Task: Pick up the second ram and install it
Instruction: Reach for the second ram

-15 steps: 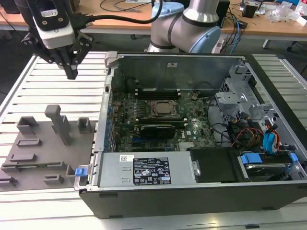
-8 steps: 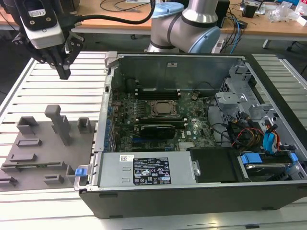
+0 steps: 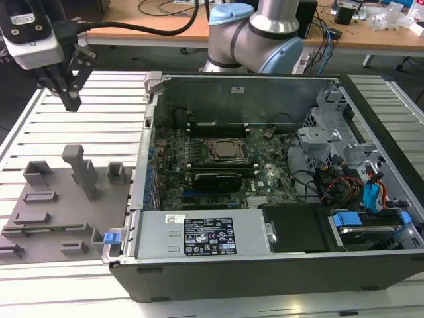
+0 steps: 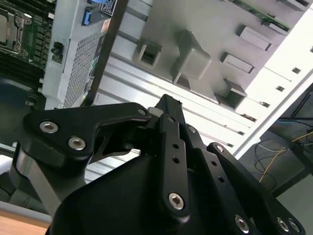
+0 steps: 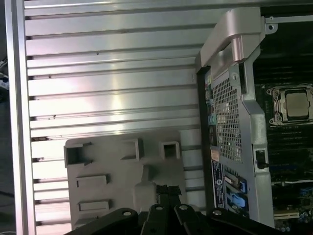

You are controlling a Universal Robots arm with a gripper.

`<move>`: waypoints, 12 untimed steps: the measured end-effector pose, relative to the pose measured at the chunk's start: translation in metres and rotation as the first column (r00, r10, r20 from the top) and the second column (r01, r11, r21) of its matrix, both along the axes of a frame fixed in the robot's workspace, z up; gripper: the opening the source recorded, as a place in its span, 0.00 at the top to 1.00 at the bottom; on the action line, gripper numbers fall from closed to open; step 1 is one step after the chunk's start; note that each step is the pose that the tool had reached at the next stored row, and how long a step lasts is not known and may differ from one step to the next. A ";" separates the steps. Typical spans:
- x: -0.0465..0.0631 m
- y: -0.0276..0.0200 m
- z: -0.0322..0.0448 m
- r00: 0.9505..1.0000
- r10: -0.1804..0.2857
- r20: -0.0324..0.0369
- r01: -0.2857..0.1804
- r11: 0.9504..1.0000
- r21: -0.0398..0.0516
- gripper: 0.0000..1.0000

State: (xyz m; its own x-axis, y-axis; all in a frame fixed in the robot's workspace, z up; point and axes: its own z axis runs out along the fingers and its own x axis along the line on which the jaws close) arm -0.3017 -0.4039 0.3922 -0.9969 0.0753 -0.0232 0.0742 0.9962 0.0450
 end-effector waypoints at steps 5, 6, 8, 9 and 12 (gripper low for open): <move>-0.028 -0.0179 -0.0004 1.000 0.000 0.000 0.000 1.000 0.000 0.89; -0.032 -0.0216 -0.0004 1.000 0.000 0.000 0.000 1.000 0.000 0.89; -0.036 -0.0263 -0.0004 1.000 0.000 0.000 0.000 1.000 0.000 0.89; -0.038 -0.0309 -0.0005 1.000 0.000 0.000 0.000 1.000 0.000 0.89; -0.045 -0.0467 -0.0010 1.000 0.000 0.000 0.000 1.000 0.000 0.89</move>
